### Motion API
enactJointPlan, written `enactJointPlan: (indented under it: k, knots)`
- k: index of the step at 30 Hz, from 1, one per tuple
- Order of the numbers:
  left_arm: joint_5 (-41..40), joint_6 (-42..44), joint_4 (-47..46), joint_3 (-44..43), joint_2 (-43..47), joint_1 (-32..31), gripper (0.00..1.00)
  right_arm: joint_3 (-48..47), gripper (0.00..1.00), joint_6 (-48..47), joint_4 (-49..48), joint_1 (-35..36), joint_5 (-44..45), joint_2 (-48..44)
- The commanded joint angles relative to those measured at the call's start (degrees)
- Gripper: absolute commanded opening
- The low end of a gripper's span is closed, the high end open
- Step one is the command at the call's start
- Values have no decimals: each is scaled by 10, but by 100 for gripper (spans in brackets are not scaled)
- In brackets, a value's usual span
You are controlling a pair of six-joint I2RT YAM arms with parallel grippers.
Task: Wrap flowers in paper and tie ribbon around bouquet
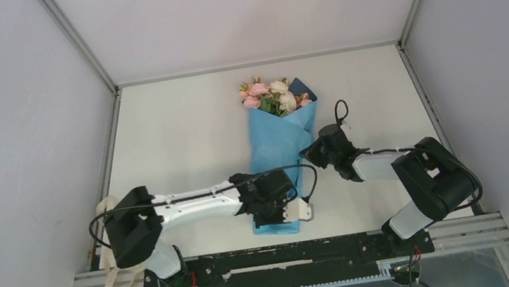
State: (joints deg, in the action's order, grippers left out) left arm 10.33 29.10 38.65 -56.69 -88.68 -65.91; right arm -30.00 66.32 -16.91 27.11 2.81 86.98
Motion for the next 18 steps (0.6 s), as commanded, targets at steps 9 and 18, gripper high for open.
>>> enactJointPlan:
  k: [9, 18]
  knots:
    - [92, 33, 101, -128, 16, -16, 49, -1, 0, -8, -25, -5, 24, 0]
    - [143, 35, 86, -80, 57, 130, 15, -1, 0, -15, -26, -8, 19, 8]
